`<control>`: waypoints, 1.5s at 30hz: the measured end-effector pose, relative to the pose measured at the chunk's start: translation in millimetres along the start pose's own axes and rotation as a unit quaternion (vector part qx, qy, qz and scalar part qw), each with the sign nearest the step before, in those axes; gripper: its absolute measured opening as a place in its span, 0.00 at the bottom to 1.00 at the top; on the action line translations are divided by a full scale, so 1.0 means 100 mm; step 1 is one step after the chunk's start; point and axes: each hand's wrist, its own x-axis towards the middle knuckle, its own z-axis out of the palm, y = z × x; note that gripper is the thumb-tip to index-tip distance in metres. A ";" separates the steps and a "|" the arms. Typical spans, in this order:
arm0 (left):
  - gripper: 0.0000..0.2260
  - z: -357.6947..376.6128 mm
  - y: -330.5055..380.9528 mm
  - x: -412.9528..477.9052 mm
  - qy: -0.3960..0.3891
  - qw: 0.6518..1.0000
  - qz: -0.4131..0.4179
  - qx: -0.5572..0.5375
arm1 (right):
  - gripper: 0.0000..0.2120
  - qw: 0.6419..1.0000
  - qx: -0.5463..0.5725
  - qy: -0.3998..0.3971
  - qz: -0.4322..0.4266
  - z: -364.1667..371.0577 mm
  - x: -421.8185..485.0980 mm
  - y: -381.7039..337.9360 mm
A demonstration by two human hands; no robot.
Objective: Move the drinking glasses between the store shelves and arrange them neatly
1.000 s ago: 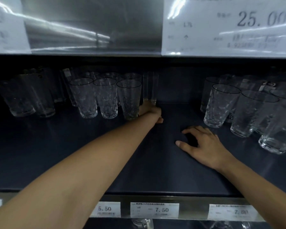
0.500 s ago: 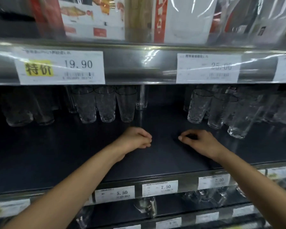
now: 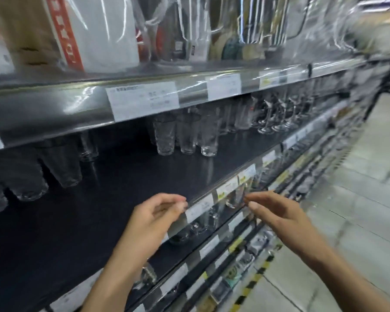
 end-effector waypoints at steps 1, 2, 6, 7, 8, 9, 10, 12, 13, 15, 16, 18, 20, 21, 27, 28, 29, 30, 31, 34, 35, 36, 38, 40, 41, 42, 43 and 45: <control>0.05 0.12 0.02 0.01 -0.007 1.000 0.010 -0.003 | 0.10 1.000 0.006 0.022 0.006 -0.09 -0.09 0.02; 0.06 0.24 0.05 0.03 -0.013 1.000 0.022 -0.006 | 0.10 0.999 0.011 0.045 0.013 -0.19 -0.15 0.06; 0.05 0.74 0.10 0.14 -0.035 0.999 0.038 -0.019 | 0.08 0.995 0.028 0.091 0.039 -0.59 -0.29 0.19; 0.05 0.86 0.11 0.18 -0.040 0.998 0.038 -0.017 | 0.10 0.994 0.027 0.096 0.042 -0.68 -0.29 0.23; 0.05 0.98 0.11 0.22 -0.044 0.998 0.038 -0.015 | 0.12 0.993 0.026 0.102 0.044 -0.78 -0.28 0.27; 0.05 1.09 0.11 0.27 -0.045 0.998 0.038 -0.015 | 0.13 0.993 0.028 0.109 0.045 -0.86 -0.25 0.32; 0.05 1.20 0.11 0.32 -0.042 0.998 0.037 -0.013 | 0.13 0.992 0.032 0.115 0.046 -0.95 -0.20 0.38; 0.06 1.42 0.09 0.45 -0.031 0.999 0.032 -0.006 | 0.15 0.992 0.040 0.115 0.046 -1.13 -0.05 0.49; 0.06 1.52 0.08 0.52 -0.022 0.999 0.027 0.000 | 0.15 0.992 0.044 0.109 0.046 -1.22 0.03 0.56; 0.06 1.72 0.06 0.68 0.002 1.000 0.018 0.004 | 0.16 0.993 0.050 0.101 0.045 -1.38 0.24 0.68; 0.06 1.83 0.05 0.76 0.017 1.000 0.015 0.004 | 0.15 0.993 0.057 0.097 0.046 -1.48 0.35 0.75; 0.06 2.05 0.04 0.93 0.048 0.999 0.011 0.008 | 0.15 0.994 0.072 0.076 0.044 -1.66 0.59 0.87; 0.06 2.23 0.05 1.10 0.078 0.997 0.006 0.015 | 0.16 0.994 0.079 0.054 0.045 -1.85 0.83 0.96; 0.06 2.30 0.05 1.18 0.095 0.995 0.003 0.019 | 0.17 0.995 0.083 0.044 0.046 -1.93 0.94 1.00; 0.04 2.49 0.04 1.65 0.209 0.978 -0.019 0.014 | 0.16 0.995 0.083 -0.015 0.050 -2.21 1.68 1.23; 0.03 2.52 0.02 1.73 0.220 0.975 -0.023 0.018 | 0.14 0.995 0.082 -0.022 0.048 -2.21 1.82 1.27; 0.04 2.56 -0.01 1.80 0.228 0.973 -0.029 0.026 | 0.12 0.995 0.081 -0.029 0.046 -2.21 1.96 1.29; 0.04 2.59 -0.04 1.89 0.237 0.970 -0.035 0.036 | 0.11 0.995 0.080 -0.033 0.045 -2.19 2.10 1.32; 0.05 2.60 -0.08 1.98 0.248 0.967 -0.039 0.045 | 0.10 0.996 0.075 -0.035 0.045 -2.15 2.24 1.34; 0.09 2.58 -0.17 2.25 0.309 0.947 -0.033 0.080 | 0.11 0.998 0.030 -0.050 0.023 -1.97 2.72 1.42; 0.10 2.56 -0.20 2.34 0.339 0.936 -0.030 0.087 | 0.11 0.998 0.019 -0.059 0.012 -1.90 2.89 1.45; 0.12 2.52 -0.22 2.42 0.369 0.925 -0.030 0.085 | 0.12 0.998 0.010 -0.067 0.007 -1.83 3.05 1.46; 0.16 2.44 -0.25 2.57 0.416 0.906 -0.022 0.072 | 0.15 0.997 0.000 -0.080 0.002 -1.70 3.36 1.44; 0.19 2.39 -0.26 2.71 0.449 0.891 -0.013 0.064 | 0.19 0.995 -0.011 -0.101 0.003 -1.59 3.66 1.42; 0.18 2.36 -0.27 2.78 0.459 0.886 -0.011 0.068 | 0.22 0.993 -0.018 -0.117 0.009 -1.54 3.81 1.43; 0.18 2.34 -0.29 2.85 0.461 0.884 -0.018 0.073 | 0.24 0.991 -0.027 -0.131 0.015 -1.50 3.94 1.43; 0.19 2.31 -0.31 2.90 0.456 0.886 -0.027 0.074 | 0.24 0.989 -0.033 -0.141 0.018 -1.45 4.07 1.45; 0.25 2.24 -0.37 2.99 0.441 0.893 -0.049 0.075 | 0.22 0.988 -0.031 -0.148 0.022 -1.34 4.29 1.51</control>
